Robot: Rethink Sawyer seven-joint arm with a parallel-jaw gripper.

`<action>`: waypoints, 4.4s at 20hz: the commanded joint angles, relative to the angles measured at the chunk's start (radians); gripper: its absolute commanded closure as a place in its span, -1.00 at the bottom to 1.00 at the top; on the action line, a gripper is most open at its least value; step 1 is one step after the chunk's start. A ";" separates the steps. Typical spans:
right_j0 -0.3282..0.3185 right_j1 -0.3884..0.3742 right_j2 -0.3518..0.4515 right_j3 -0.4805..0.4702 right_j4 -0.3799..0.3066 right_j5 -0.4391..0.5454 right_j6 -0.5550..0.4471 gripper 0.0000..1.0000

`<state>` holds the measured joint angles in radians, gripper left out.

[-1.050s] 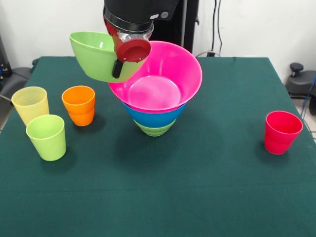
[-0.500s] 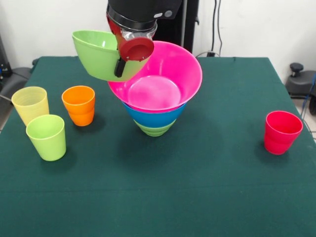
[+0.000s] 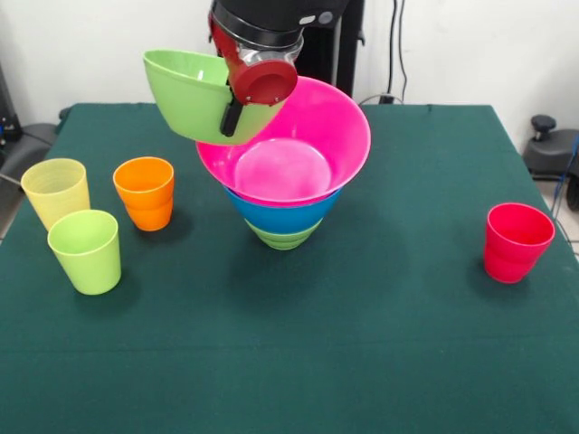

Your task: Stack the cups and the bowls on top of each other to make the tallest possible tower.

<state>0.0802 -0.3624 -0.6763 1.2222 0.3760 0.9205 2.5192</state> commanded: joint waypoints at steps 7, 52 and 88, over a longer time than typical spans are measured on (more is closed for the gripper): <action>0.050 0.021 0.029 0.033 0.053 0.050 0.327 1.00; 0.067 0.003 0.065 0.149 0.057 -0.132 0.345 1.00; 0.104 0.028 0.044 0.172 0.092 -0.195 0.396 1.00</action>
<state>0.1606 -0.3583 -0.7104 1.3457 0.4454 0.7741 2.6881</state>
